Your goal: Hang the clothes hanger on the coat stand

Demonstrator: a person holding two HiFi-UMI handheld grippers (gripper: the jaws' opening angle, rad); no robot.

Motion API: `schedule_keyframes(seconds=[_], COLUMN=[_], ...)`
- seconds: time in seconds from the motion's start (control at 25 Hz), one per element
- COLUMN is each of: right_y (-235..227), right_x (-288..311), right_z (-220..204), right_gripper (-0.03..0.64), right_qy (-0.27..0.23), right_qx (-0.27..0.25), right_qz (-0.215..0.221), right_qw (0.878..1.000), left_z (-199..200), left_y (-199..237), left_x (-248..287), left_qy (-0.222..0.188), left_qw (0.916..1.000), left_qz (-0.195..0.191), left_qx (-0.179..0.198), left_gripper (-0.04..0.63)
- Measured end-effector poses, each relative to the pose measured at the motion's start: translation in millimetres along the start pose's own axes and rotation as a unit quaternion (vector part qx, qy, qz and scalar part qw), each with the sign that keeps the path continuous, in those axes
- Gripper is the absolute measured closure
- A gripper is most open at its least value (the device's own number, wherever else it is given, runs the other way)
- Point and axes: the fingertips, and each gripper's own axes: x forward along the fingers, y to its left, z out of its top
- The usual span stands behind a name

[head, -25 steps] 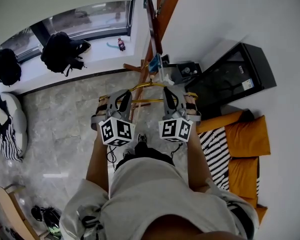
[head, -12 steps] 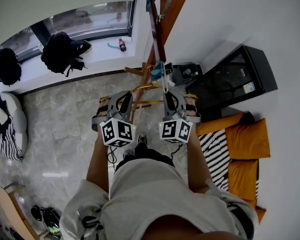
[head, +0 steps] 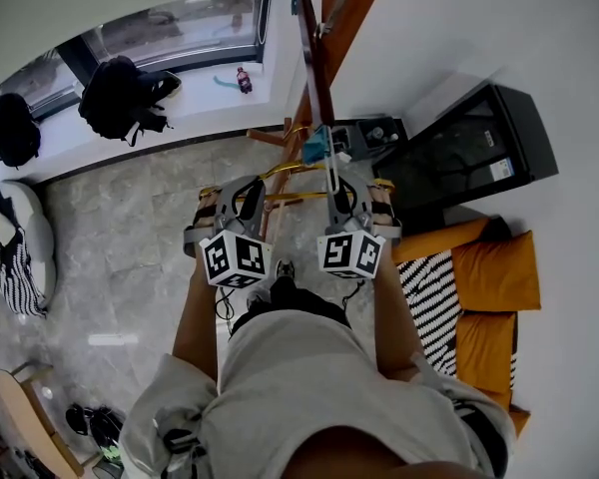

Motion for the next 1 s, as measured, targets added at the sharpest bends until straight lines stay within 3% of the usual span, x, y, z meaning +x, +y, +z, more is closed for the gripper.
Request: schedule_keyframes(seconds=[0.52,1.0], right_y=[10,14], right_x=[16,29], right_z=[-8,-11], right_gripper=[0.603,0.601], right_qy=[0.019,0.023], right_qx=[-0.005,0.004], right_qz=[0.005,0.003], right_qw=[1.0,1.0], left_z=[-10,-15], left_y=[1,8], left_x=[12,20], left_qy=[0.016,0.01], left_qw=[0.9997,0.9998], left_qz=[0.009,0.015], left_qx=[0.015,-0.005], left_gripper=[0.555,0.555])
